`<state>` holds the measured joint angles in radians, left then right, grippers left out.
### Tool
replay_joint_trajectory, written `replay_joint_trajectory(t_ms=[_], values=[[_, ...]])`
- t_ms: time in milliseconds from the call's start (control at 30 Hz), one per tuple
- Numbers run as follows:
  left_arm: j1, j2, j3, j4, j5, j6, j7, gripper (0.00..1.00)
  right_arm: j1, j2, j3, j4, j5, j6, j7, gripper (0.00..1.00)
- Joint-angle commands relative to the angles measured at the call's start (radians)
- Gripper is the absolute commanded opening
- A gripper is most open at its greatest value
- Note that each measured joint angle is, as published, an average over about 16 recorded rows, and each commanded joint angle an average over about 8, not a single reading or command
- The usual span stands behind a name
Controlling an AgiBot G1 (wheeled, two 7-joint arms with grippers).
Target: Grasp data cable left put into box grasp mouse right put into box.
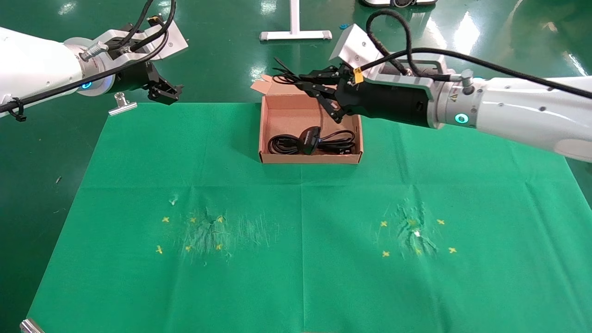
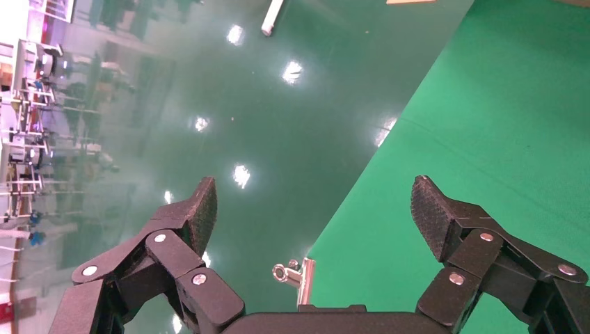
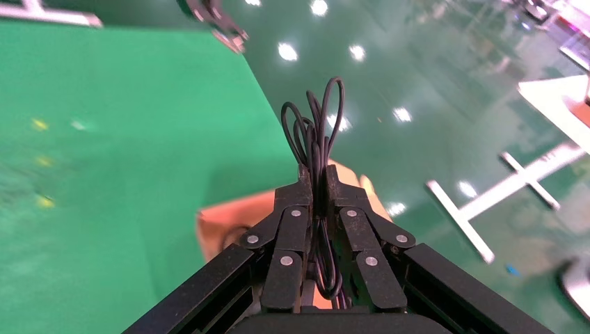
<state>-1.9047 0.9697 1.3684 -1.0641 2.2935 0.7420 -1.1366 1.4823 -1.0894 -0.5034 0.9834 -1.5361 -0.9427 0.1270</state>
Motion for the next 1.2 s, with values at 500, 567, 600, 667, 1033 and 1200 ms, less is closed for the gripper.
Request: replay_joint_trajectory(t_ms=[500,567,600,667,1033,1200], values=[[0.001,-0.001,0.0,-0.005,0.006,0.002,-0.006,1.0,-0.035,-0.081,-0.051,-0.159,-0.159,0.205,-0.147,0.66],[0.001,-0.001,0.0,-0.006,0.006,0.002,-0.006,1.0,-0.037,-0.082,-0.053,-0.165,-0.162,0.208,-0.152,0.9],[0.001,-0.002,0.0,-0.006,0.006,0.002,-0.006,1.0,-0.038,-0.083,-0.054,-0.167,-0.164,0.209,-0.154,0.98],[0.001,-0.002,-0.001,-0.006,0.007,0.002,-0.007,1.0,-0.039,-0.083,-0.055,-0.17,-0.165,0.21,-0.156,1.0],[0.001,-0.001,-0.001,-0.006,0.007,0.002,-0.006,1.0,-0.036,-0.081,-0.051,-0.161,-0.158,0.204,-0.149,1.0],[0.001,-0.001,-0.001,-0.006,0.007,0.002,-0.006,1.0,-0.035,-0.08,-0.05,-0.159,-0.156,0.202,-0.147,1.0]])
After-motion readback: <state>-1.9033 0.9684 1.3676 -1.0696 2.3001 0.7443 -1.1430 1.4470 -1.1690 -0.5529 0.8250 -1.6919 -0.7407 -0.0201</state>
